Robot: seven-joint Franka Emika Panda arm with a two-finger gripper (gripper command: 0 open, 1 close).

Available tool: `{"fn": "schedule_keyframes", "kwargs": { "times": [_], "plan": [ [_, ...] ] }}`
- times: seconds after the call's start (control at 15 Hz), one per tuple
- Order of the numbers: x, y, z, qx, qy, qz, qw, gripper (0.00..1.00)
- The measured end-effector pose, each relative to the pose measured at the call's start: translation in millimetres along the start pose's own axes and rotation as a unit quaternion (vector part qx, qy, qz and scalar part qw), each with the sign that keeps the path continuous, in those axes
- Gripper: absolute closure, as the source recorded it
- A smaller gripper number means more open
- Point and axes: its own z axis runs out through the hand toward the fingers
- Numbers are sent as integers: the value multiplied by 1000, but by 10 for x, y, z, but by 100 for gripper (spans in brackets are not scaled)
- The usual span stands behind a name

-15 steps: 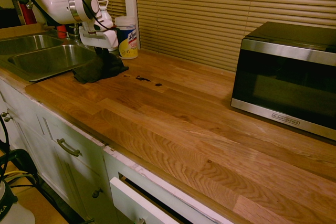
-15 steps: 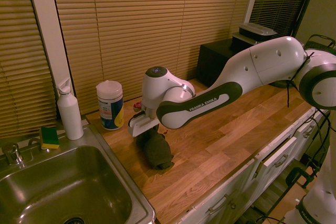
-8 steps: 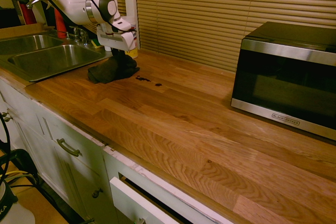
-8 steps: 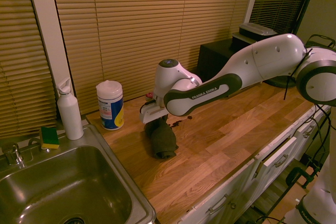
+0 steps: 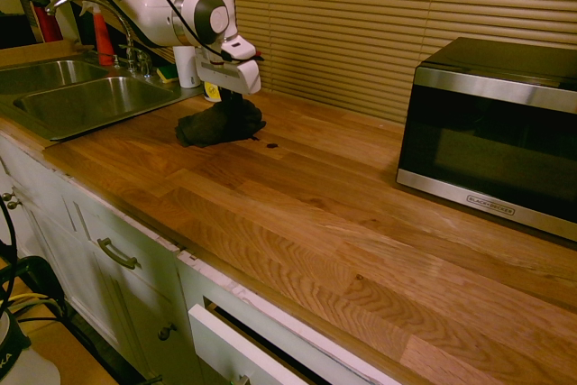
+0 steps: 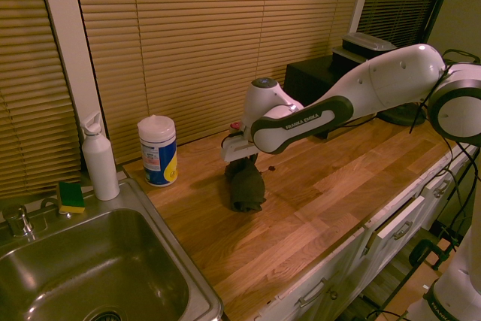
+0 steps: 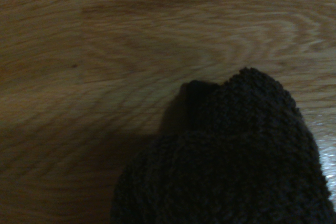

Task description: Clear the spill

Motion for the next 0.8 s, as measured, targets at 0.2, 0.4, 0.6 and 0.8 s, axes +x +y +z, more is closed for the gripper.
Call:
{"fn": "schedule_keyframes", "kwargs": {
  "times": [0.2, 0.4, 0.6, 0.8],
  "plan": [
    [399, 296, 14, 0, 0, 22, 1000, 100],
    [771, 585, 19, -5, 2, 39, 999, 100],
    [1045, 792, 29, -7, 2, 56, 998, 100],
    [1149, 883, 35, -6, -1, 65, 998, 100]
  ]
}}
